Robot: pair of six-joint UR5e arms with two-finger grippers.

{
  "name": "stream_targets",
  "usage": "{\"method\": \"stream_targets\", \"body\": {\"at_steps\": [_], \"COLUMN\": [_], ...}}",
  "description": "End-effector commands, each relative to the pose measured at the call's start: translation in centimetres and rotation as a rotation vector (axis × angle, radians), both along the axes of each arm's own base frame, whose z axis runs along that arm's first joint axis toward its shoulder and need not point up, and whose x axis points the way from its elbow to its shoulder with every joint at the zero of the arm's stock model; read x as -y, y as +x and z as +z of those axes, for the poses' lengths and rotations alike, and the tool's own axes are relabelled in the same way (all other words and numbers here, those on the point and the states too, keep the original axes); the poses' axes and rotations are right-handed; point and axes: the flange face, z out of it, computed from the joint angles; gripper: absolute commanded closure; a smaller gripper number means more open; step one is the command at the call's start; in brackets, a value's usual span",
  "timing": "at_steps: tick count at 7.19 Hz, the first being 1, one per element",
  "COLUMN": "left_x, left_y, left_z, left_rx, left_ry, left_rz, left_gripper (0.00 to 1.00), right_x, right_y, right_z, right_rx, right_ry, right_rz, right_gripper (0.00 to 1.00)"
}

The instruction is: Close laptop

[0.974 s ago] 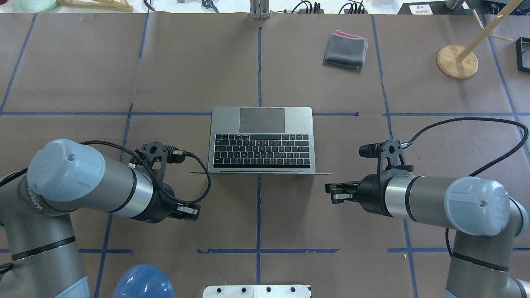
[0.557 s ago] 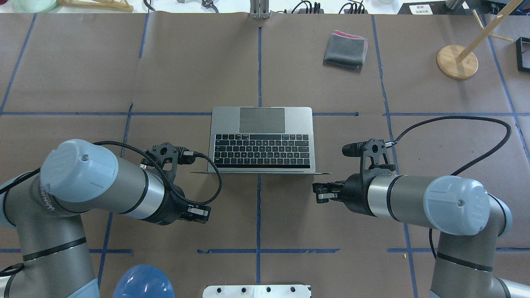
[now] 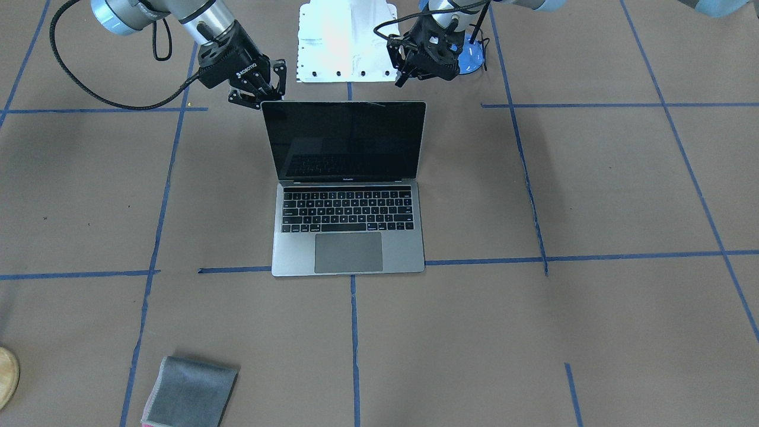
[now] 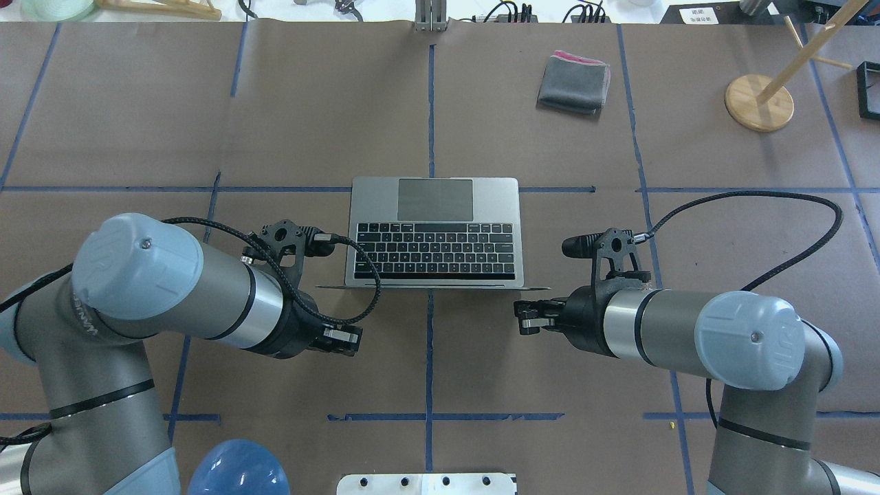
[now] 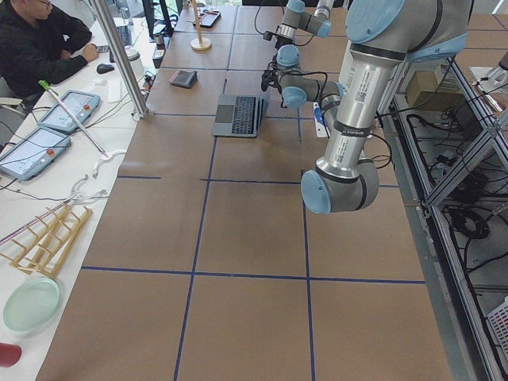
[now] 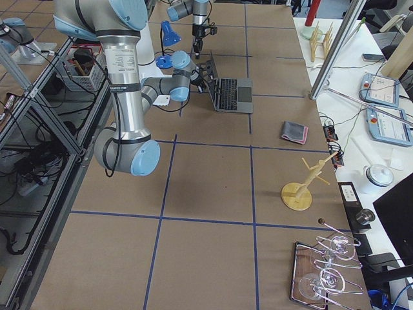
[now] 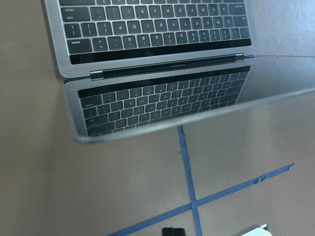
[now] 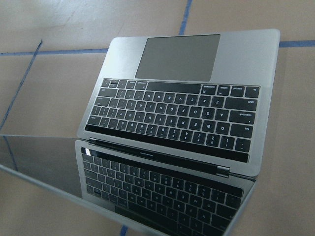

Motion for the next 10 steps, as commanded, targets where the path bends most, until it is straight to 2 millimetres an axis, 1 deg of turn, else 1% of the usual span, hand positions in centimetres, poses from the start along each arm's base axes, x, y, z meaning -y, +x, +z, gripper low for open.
{"method": "stream_targets", "body": {"at_steps": [1,2,3,4,5,6,7,8,9,10], "left_x": [3.8,4.5,5.1,6.1,7.3,8.5,9.7,10.3,10.8,11.5], "left_y": [-0.5,-0.4,-0.5,-0.3,-0.6,-0.8,-0.6,0.2,0.2,0.8], "left_z": [-0.2,-0.1,-0.4,-1.2,-1.4,-1.6,-2.3,-2.6,-2.4,-2.8], "left_rx": [0.013,0.02,0.017,0.01,0.01,0.012,0.009,0.014,0.021,0.022], "left_ry": [-0.003,-0.005,-0.004,-0.001,0.001,-0.001,0.0,-0.003,-0.007,-0.008], "left_rz": [-0.063,-0.072,-0.081,-0.095,-0.112,-0.131,-0.145,-0.145,-0.152,-0.156], "left_gripper": [1.0,1.0,1.0,1.0,1.0,1.0,1.0,1.0,1.0,1.0], "right_x": [0.0,0.1,0.1,0.5,1.3,2.5,4.0,5.6,7.7,9.6], "right_y": [-0.1,-0.1,-0.2,-0.6,-0.8,-0.6,-0.2,-0.3,-1.4,-2.1], "right_z": [0.0,-0.4,-0.8,-2.2,-3.2,-4.3,-5.6,-6.5,-6.7,-6.3], "right_rx": [-0.001,0.008,0.013,0.022,0.002,-0.011,-0.02,-0.051,-0.08,-0.1], "right_ry": [0.001,0.004,0.006,0.01,0.003,-0.002,-0.004,-0.019,-0.029,-0.036], "right_rz": [0.002,0.003,0.005,0.011,0.026,0.049,0.076,0.103,0.128,0.15], "right_gripper": [1.0,1.0,1.0,1.0,1.0,1.0,1.0,1.0,1.0,1.0]}}
